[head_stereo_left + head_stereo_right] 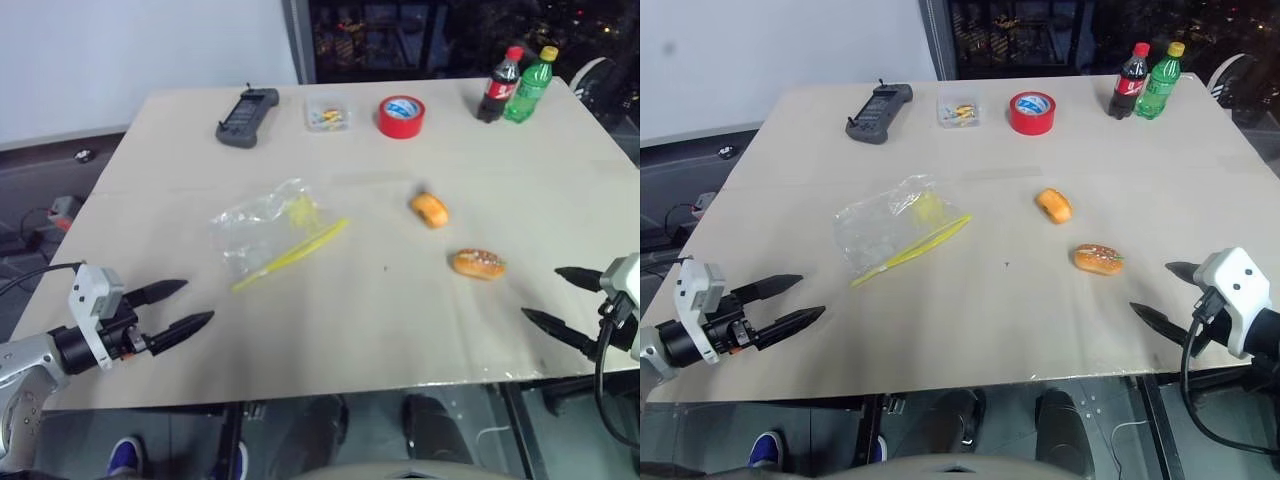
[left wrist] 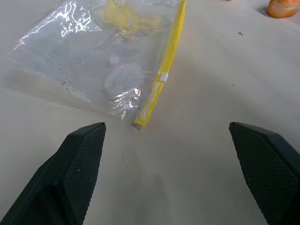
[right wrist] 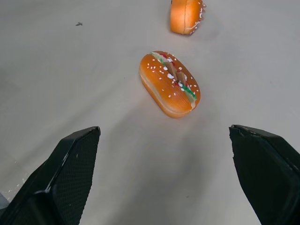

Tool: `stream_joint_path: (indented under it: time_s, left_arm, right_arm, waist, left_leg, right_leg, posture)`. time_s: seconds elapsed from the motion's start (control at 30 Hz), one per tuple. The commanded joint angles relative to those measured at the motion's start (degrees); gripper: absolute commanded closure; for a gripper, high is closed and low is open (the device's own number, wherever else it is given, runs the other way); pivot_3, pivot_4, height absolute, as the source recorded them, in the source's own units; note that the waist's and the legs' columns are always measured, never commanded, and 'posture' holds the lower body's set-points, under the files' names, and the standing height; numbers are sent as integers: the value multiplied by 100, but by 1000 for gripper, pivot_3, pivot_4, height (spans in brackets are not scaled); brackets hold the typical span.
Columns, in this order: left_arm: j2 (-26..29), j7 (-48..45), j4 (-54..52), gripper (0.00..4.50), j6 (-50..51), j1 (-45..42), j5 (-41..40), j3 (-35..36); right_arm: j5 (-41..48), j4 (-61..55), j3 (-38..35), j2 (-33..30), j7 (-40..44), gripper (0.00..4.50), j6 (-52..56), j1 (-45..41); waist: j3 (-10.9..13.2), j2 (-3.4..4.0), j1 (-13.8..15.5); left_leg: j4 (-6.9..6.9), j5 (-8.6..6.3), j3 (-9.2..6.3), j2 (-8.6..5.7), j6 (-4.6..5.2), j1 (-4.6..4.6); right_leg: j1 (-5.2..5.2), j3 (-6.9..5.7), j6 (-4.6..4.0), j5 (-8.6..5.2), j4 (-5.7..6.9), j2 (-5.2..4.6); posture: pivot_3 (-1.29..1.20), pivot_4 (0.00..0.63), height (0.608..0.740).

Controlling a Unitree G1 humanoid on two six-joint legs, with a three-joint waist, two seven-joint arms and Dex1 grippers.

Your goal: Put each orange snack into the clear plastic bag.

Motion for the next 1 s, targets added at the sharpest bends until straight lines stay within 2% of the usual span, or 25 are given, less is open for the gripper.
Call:
stream_joint_path:
  time_s: [0.03,0.27,0.37,0.47,0.6,0.77,0.87,1.0]
  left_arm:
    - [20,70,-212,38,18,15,-112,104]
    - [-321,1091,-628,38,778,-615,-497,-60]
    - [-301,1957,-734,38,1562,-884,-348,-254]
    - [-149,2396,-532,38,2715,-1278,-677,-433]
    - [-56,2417,436,38,3350,-2030,-706,-739]
    - [32,2184,1763,38,3394,-2779,-362,-1203]
    - [-197,1696,2577,38,3316,-3452,-219,-1766]
    - [-532,772,3500,38,3671,-4218,-388,-2147]
  right_arm:
    - [69,-68,-69,-60,-15,0,-46,-196]
    - [5,-189,721,208,-343,0,-261,-912]
    - [-194,-371,1045,293,-634,0,-323,-1196]
    - [24,-543,1566,375,-500,0,-337,-1567]
    - [133,-576,2157,448,-277,0,-434,-1989]
    - [85,-619,2372,483,-360,0,-441,-2133]
    - [39,-727,2361,438,-420,0,-412,-2036]
    - [41,-871,2244,394,-471,0,-362,-1823]
  waist:
    - [0,0,1]
    - [3,-3,40]
    - [3,-4,63]
    - [6,-10,59]
    - [9,-10,56]
    - [9,-11,69]
    - [-1,5,104]
    - [-10,16,116]
  left_leg:
    - [0,0,0,0,0,0]
    - [0,0,-8,1,0,1]
    - [0,1,-7,1,0,0]
    - [0,0,-5,-1,0,0]
    - [0,2,-17,0,1,5]
    - [0,4,-17,-2,5,4]
    - [0,1,-21,-2,-1,7]
    - [4,1,-23,-5,-2,13]
  right_leg:
    - [0,0,0,0,0,0]
    - [0,-9,0,1,0,2]
    - [-1,-9,1,2,0,4]
    - [-2,-6,2,3,0,6]
    - [-2,-18,22,13,5,16]
    - [-2,-18,-2,29,3,14]
    - [-1,-23,-2,29,4,14]
    - [7,-27,1,29,6,12]
  posture:
    - [0,150,740]
    - [0,150,740]
    - [0,150,740]
    - [0,150,740]
    - [0,150,740]
    - [0,150,740]
    - [0,150,740]
    - [0,150,740]
